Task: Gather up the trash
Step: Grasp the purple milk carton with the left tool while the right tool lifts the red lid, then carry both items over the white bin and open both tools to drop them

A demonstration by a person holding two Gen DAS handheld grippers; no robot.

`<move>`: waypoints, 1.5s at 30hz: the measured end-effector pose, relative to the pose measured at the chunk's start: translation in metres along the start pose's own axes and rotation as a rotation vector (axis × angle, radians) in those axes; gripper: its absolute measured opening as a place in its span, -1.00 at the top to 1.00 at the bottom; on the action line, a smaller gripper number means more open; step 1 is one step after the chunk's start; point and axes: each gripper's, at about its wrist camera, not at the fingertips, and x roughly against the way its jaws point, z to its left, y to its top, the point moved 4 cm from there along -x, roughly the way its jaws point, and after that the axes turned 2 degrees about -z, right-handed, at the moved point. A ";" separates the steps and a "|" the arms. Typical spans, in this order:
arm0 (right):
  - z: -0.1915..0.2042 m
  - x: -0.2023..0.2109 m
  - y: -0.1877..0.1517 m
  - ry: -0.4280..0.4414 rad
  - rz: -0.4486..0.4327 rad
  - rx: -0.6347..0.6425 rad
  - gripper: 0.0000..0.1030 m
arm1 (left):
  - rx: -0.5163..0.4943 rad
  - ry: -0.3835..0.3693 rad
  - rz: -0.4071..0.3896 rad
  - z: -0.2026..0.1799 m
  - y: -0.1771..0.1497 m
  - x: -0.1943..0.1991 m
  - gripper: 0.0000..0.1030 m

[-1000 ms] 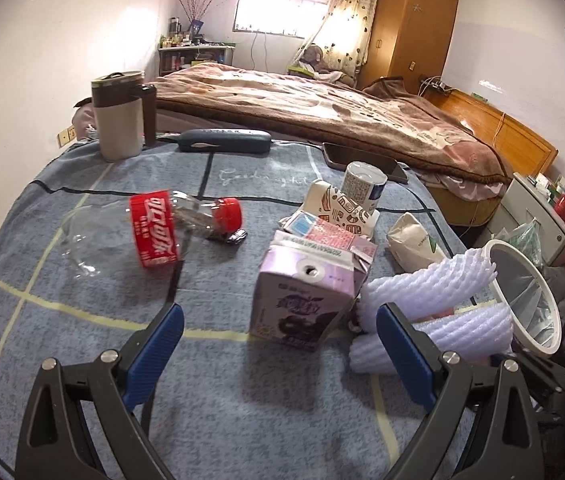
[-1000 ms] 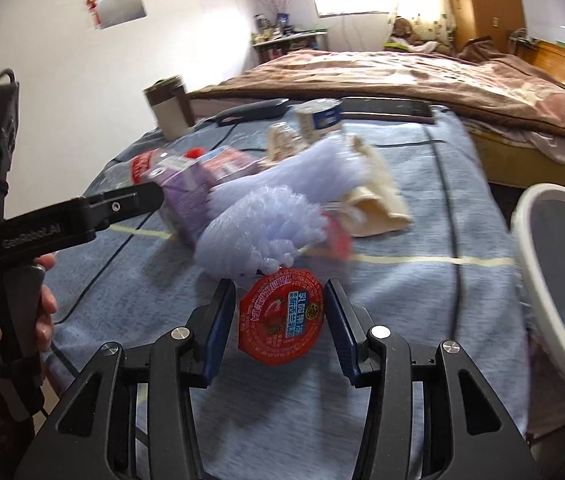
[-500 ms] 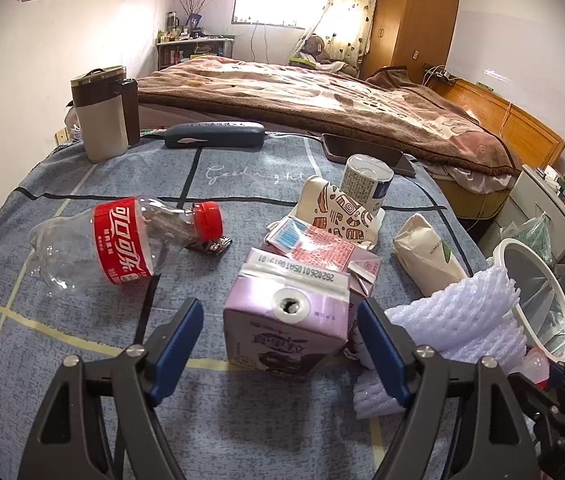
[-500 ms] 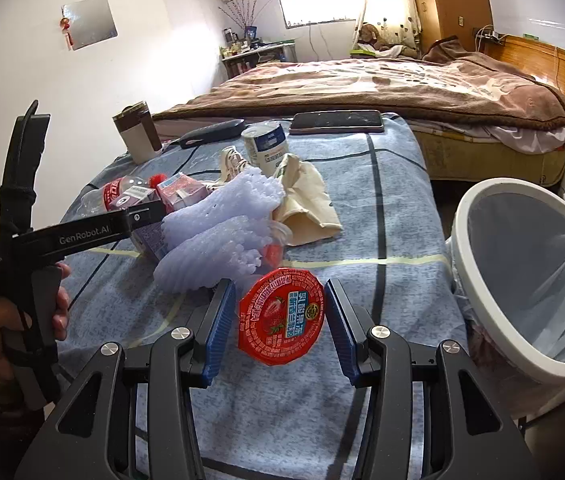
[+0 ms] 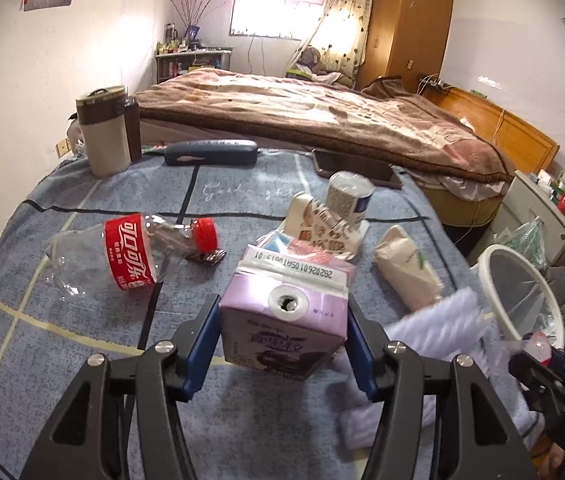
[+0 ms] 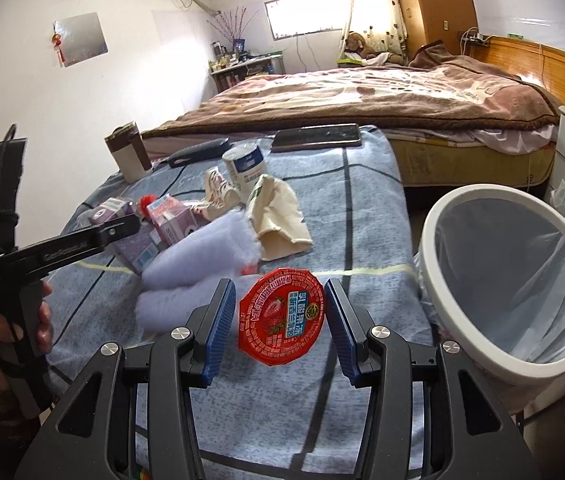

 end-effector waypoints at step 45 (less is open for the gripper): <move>-0.206 0.034 0.013 -0.368 0.008 -0.190 0.06 | -0.326 -0.431 0.111 -0.289 -0.011 -0.039 -0.17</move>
